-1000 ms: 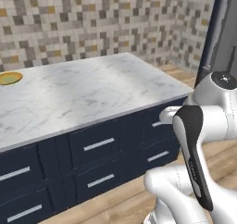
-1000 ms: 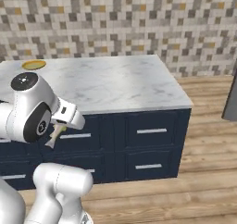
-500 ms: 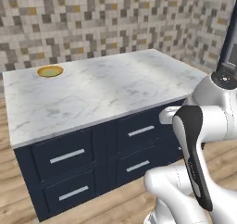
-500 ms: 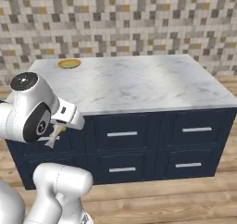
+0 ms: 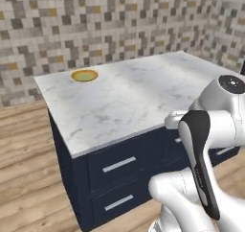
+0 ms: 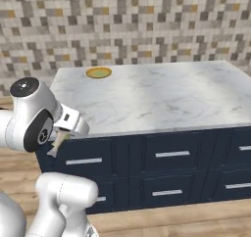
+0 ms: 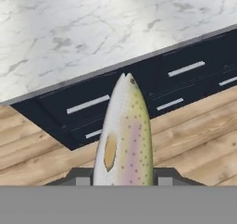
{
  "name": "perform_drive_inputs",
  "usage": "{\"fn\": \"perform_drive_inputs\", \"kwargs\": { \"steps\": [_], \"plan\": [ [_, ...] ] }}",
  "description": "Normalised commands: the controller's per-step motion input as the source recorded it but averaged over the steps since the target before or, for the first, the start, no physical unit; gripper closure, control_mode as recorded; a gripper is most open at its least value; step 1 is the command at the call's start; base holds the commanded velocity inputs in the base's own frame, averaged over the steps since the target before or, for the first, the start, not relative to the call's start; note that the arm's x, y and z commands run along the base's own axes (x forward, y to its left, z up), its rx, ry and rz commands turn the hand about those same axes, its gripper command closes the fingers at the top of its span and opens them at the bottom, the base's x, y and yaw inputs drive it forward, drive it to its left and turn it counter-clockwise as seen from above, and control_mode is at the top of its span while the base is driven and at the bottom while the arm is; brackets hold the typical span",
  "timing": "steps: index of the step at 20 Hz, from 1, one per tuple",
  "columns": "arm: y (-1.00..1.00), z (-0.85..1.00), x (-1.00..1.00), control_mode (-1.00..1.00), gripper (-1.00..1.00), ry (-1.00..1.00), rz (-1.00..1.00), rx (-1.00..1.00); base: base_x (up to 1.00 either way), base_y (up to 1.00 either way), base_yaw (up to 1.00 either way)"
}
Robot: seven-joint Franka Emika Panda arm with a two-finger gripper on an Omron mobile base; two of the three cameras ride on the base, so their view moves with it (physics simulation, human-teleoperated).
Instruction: Take the fish from the fridge and place it on the digital scale on the counter by the fridge. Wait a few seconds for a reading, then move it to the plate on the dining counter.
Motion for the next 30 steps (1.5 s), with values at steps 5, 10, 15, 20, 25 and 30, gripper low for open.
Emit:
{"fn": "perform_drive_inputs", "kwargs": {
  "steps": [5, 10, 15, 20, 25, 30],
  "plan": [
    [0.0, 0.0, 0.0, 1.0, 1.0, 0.0, 0.0, 0.0, 0.84, 1.0, -0.23],
    [0.0, 0.0, 0.0, 1.0, 1.0, 0.0, 0.0, 0.0, 0.5, 1.0, -0.49],
    [0.0, 0.0, 0.0, 1.0, 1.0, 0.0, 0.0, 0.0, 0.06, 0.97, -0.66],
    [0.0, 0.0, 0.0, 1.0, 1.0, 0.0, 0.0, 0.0, -0.19, 1.0, -0.4],
    [0.0, 0.0, 0.0, 1.0, 1.0, 0.0, 0.0, 0.0, -0.05, 1.0, -0.34],
    [0.0, 0.0, 0.0, 1.0, 1.0, 0.0, 0.0, 0.0, 0.42, 1.0, -0.37]
  ]
}}
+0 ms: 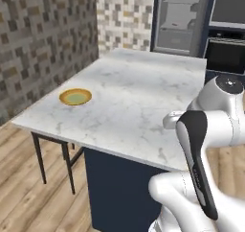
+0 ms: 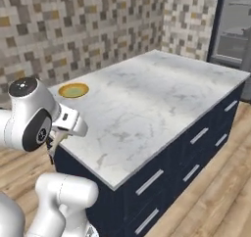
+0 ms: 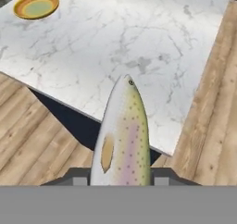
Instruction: Take the fish from the fridge and place it on the digital scale on the counter by the fridge. Wait a few seconds for a reading, then move it to the plate on the dining counter.
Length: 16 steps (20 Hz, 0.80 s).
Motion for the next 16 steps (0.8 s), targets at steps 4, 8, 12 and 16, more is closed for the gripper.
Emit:
{"fn": "perform_drive_inputs", "kwargs": {
  "steps": [4, 8, 12, 16],
  "plan": [
    [0.0, 0.0, 0.0, 1.0, 1.0, 0.0, 0.0, 0.0, 0.41, 1.0, -0.32],
    [0.0, 0.0, 0.0, 1.0, 1.0, 0.0, 0.0, 0.0, 0.16, 1.0, -0.28],
    [0.0, 0.0, 0.0, 1.0, 1.0, 0.0, 0.0, 0.0, -0.72, 1.0, -0.22],
    [0.0, 0.0, 0.0, 1.0, 1.0, 0.0, 0.0, 0.0, -0.21, 1.0, -0.14]
  ]
}}
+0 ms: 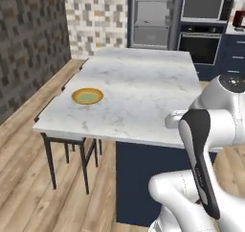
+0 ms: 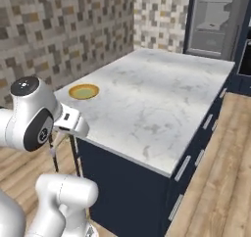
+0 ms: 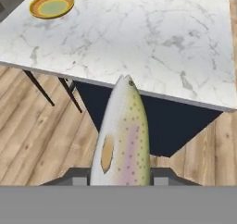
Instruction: Take the fish from the fridge and place it on the digital scale on the counter by the fridge. Wait a few seconds for a reading, then move it to the plate on the dining counter.
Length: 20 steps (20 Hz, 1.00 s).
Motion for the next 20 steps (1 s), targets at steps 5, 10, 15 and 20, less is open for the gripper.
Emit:
{"fn": "perform_drive_inputs", "kwargs": {
  "steps": [5, 10, 15, 20],
  "plan": [
    [0.0, 0.0, 0.0, 1.0, 1.0, 0.0, 0.0, 0.0, 0.5, 1.0, -0.3],
    [0.0, 0.0, 0.0, 1.0, 1.0, 0.0, 0.0, 0.0, 0.7, 1.0, -0.44],
    [0.0, 0.0, 0.0, 1.0, 1.0, 0.0, 0.0, 0.0, 0.43, 1.0, -0.45],
    [0.0, 0.0, 0.0, 1.0, 1.0, 0.0, 0.0, 0.0, 0.11, 0.88, -0.16]
  ]
}}
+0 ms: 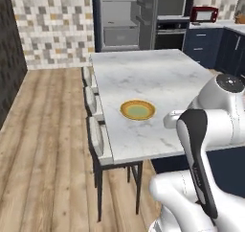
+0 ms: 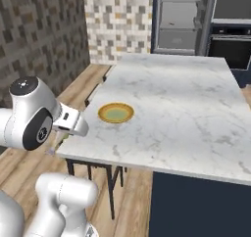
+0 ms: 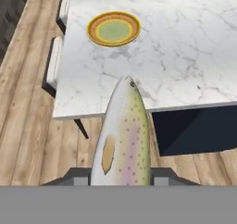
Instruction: Take the fish from the fridge and place it on the digital scale on the counter by the fridge. Wait a few seconds for a reading, then move it to the plate on the dining counter.
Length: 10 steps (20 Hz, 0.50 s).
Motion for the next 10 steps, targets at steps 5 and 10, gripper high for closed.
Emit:
{"fn": "perform_drive_inputs", "kwargs": {
  "steps": [5, 10],
  "plan": [
    [0.0, 0.0, 0.0, 1.0, 1.0, 0.0, 0.0, 0.0, 0.88, 0.1, 0.0],
    [0.0, 0.0, 0.0, 1.0, 1.0, 0.0, 0.0, 0.0, 0.77, 0.0, -0.02]
  ]
}}
